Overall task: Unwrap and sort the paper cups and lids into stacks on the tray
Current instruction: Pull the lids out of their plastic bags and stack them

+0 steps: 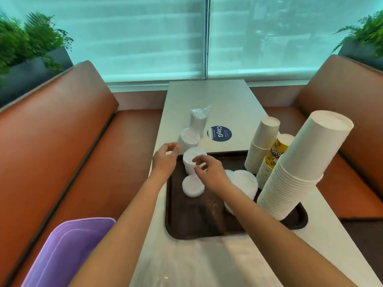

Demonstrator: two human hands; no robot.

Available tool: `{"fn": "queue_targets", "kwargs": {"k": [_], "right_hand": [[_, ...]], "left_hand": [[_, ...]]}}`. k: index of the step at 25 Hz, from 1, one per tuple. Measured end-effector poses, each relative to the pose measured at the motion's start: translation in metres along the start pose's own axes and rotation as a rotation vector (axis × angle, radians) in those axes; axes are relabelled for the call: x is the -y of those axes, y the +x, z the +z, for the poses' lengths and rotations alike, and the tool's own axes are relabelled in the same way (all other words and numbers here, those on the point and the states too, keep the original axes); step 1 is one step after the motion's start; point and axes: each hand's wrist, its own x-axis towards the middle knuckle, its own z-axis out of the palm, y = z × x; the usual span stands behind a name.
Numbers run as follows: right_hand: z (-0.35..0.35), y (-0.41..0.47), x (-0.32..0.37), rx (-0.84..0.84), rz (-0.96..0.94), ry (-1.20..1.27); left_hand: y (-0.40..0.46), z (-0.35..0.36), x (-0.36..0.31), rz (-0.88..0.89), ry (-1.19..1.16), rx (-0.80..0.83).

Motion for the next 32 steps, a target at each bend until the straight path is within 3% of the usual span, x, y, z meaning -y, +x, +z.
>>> {"fn": "queue_targets", "kwargs": {"k": [4, 9, 15, 19, 22, 25, 28, 32], "right_hand": [[-0.001, 0.085, 0.022, -0.060, 0.122, -0.025], [0.000, 0.166, 0.003, -0.031, 0.317, -0.139], [0.013, 0.215, -0.030, 0.068, 0.465, -0.250], [0.035, 0.233, -0.047, 0.149, 0.572, -0.191], [0.044, 0.238, -0.055, 0.177, 0.549, -0.146], [0.048, 0.238, -0.053, 0.114, 0.530, 0.051], [0.044, 0.235, -0.032, 0.118, 0.476, 0.129], [0.023, 0.220, 0.012, 0.179, 0.349, 0.176]], "left_hand": [[0.052, -0.001, -0.015, -0.140, -0.115, -0.008], [0.119, 0.006, 0.008, -0.240, -0.012, 0.070], [0.177, 0.024, 0.047, -0.381, 0.057, 0.141], [0.197, 0.045, 0.068, -0.431, 0.094, 0.222], [0.205, 0.057, 0.079, -0.450, 0.055, 0.219], [0.210, 0.062, 0.084, -0.485, -0.096, 0.175], [0.206, 0.051, 0.077, -0.415, -0.256, 0.054], [0.175, 0.025, 0.043, -0.322, -0.439, 0.030]]}}
